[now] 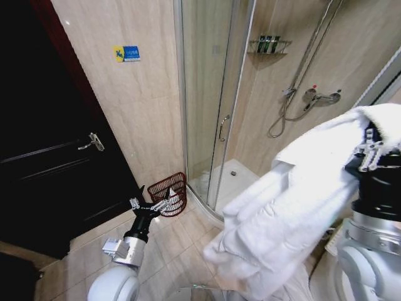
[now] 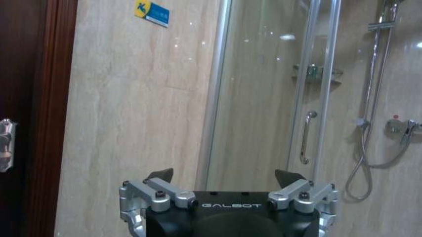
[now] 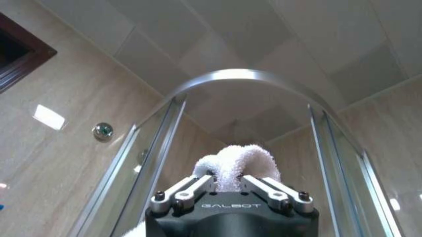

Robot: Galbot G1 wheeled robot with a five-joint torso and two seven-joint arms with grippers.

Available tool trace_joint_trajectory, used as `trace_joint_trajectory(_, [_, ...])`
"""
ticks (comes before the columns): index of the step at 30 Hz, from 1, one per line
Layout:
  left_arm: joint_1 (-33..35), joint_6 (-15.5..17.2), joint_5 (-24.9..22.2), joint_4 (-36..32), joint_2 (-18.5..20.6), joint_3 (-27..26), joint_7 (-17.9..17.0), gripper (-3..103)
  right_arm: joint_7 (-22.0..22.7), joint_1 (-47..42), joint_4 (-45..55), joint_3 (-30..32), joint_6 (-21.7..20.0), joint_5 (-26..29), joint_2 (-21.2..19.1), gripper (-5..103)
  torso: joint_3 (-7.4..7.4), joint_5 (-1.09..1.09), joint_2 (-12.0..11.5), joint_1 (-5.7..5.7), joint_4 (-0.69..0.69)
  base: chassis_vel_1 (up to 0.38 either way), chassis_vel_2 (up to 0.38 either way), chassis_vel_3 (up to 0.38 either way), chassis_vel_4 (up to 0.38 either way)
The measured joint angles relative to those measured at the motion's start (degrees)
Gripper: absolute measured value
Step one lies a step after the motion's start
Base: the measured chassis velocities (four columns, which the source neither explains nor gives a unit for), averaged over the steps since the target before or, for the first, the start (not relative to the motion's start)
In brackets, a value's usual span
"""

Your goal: Discard the used towel into the hamper.

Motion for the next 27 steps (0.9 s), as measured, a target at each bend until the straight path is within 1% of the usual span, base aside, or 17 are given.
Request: trace_joint_trajectory(27, [0.00,0.00,0.00,0.00,-0.01,0.00,0.00,100,0.02,-1.13,-0.14,1.92,0.55,-0.06,0.84,4,0.00,0.01,-0.01,0.00,0.00,0.001,0.002,-0.001,-0.002])
